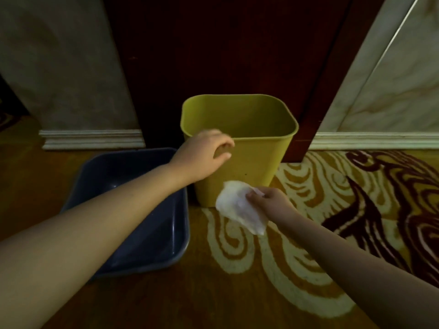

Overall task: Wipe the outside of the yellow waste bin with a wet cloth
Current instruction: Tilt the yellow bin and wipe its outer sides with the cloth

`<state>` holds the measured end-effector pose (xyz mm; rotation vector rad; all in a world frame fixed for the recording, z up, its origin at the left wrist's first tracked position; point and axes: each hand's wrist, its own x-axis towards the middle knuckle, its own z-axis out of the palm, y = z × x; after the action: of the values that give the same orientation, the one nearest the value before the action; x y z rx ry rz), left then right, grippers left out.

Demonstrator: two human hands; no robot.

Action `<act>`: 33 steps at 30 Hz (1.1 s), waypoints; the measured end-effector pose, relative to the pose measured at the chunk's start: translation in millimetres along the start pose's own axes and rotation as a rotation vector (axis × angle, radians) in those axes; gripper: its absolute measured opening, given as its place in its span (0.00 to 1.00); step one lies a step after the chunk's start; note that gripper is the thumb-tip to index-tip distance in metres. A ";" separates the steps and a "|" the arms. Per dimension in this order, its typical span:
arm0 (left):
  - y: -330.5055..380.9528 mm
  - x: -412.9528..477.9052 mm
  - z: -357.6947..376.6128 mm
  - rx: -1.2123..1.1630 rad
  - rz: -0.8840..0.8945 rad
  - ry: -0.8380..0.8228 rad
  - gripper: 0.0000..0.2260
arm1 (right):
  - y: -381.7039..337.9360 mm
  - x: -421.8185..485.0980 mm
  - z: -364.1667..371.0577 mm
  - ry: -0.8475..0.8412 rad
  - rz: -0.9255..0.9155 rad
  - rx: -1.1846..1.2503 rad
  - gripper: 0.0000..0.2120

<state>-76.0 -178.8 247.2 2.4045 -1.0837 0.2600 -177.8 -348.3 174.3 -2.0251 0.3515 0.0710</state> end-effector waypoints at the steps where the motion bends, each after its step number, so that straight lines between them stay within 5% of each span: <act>1: 6.0 10.1 1.8 0.043 0.038 0.068 0.14 | 3.5 -1.6 -5.2 0.023 0.009 0.018 0.11; 5: 15.7 42.3 17.3 0.197 -0.018 -0.005 0.22 | 12.3 -2.2 -16.7 0.144 0.056 0.063 0.12; 9: 3.5 54.6 31.4 0.192 -0.120 -0.225 0.12 | 20.6 4.0 -15.1 0.239 0.150 0.136 0.13; 15: 2.9 60.8 31.5 0.199 -0.095 -0.113 0.17 | 19.7 5.5 -14.1 0.455 0.234 0.217 0.14; 21: 23.8 79.9 6.4 0.137 -0.224 0.020 0.15 | -11.5 -3.3 -26.8 0.650 -0.081 0.080 0.19; 25: 33.1 78.6 2.5 -0.005 -0.360 -0.034 0.13 | -26.8 -8.0 -19.5 0.663 -0.275 -0.155 0.14; 28: 37.9 81.4 3.5 -0.183 -0.484 -0.050 0.09 | -29.5 -2.8 -6.3 0.597 -0.262 -0.425 0.20; 33: 28.8 82.3 0.2 -0.412 -0.726 -0.153 0.15 | -15.4 9.1 5.0 0.351 -0.349 -0.453 0.31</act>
<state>-42.5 -248.9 286.8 2.2755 -0.2232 -0.3625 -164.3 -339.4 183.4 -2.5243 0.2044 -0.4643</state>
